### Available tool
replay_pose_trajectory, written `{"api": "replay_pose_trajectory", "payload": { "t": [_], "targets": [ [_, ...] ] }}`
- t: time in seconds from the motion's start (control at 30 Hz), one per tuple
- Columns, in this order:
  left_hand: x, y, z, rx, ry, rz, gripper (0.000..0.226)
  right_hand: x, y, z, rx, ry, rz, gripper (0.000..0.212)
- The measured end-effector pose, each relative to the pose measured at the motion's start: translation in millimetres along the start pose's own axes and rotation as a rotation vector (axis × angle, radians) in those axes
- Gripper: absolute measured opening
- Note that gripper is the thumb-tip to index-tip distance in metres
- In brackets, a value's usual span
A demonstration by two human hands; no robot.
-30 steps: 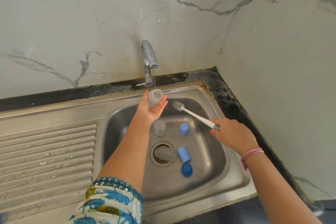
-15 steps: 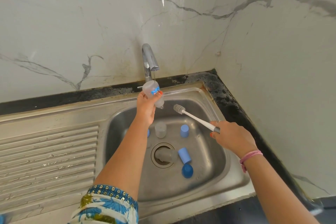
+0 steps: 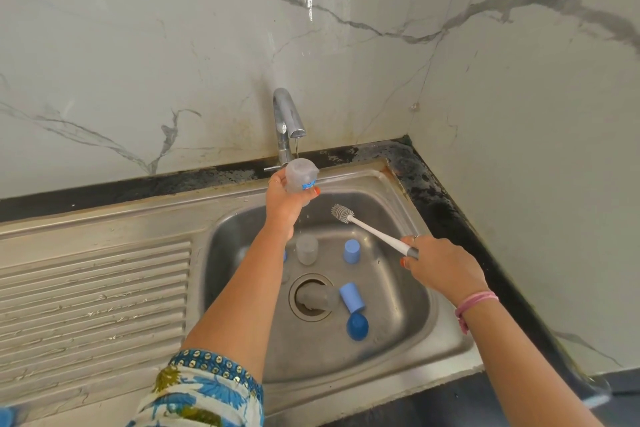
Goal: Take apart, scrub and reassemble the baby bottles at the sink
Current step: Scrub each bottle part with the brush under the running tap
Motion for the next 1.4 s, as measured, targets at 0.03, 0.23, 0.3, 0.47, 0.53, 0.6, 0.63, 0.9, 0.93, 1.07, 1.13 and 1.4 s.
{"api": "replay_pose_trajectory", "payload": {
  "t": [0.03,0.23,0.3,0.47,0.53,0.6,0.63,0.9,0.93,1.07,1.13,1.4],
  "targets": [
    [-1,-2,2,-0.008,-0.012,-0.003,0.072,0,1,1,0.003,-0.007,0.0,0.028],
    [-13,-20,16,-0.121,-0.14,0.049,0.109,-2,-6,11,0.017,-0.074,-0.033,0.036],
    [-16,-29,17,-0.178,-0.149,0.051,0.121,-2,-10,12,0.014,-0.08,-0.05,0.034],
    [-20,-54,18,-0.256,-0.167,0.091,0.125,-1,-17,15,0.016,-0.077,-0.063,0.032],
    [-22,-61,20,-0.288,-0.154,0.127,0.123,-1,-20,16,0.016,-0.078,-0.073,0.033],
    [-23,-65,22,-0.305,-0.131,0.148,0.123,-2,-24,17,0.014,-0.077,-0.079,0.033],
    [-23,-66,23,-0.306,-0.115,0.152,0.125,-2,-25,17,0.014,-0.079,-0.082,0.033],
    [-8,-64,10,-0.144,-0.201,0.352,0.132,0,-33,21,0.017,-0.14,-0.081,0.031],
    [-8,-65,6,-0.147,-0.239,0.365,0.132,-1,-34,22,0.015,-0.146,-0.076,0.031],
    [-14,-59,-3,-0.122,-0.332,0.398,0.129,-2,-33,27,0.002,-0.159,-0.076,0.03],
    [-18,-52,-5,-0.077,-0.345,0.396,0.127,-5,-30,28,-0.005,-0.139,-0.081,0.03],
    [-39,-4,-8,0.281,-0.471,0.314,0.082,-13,-8,26,-0.013,-0.065,-0.13,0.036]
  ]
}}
Point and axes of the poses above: each hand's wrist, its own y-axis away from the middle knuckle, its own x-axis out of the palm, z = x × y, the point moved 3 cm from there along -y, towards the middle knuckle, and after that the axes turned 14 degrees about y, right-handed, at the moved point
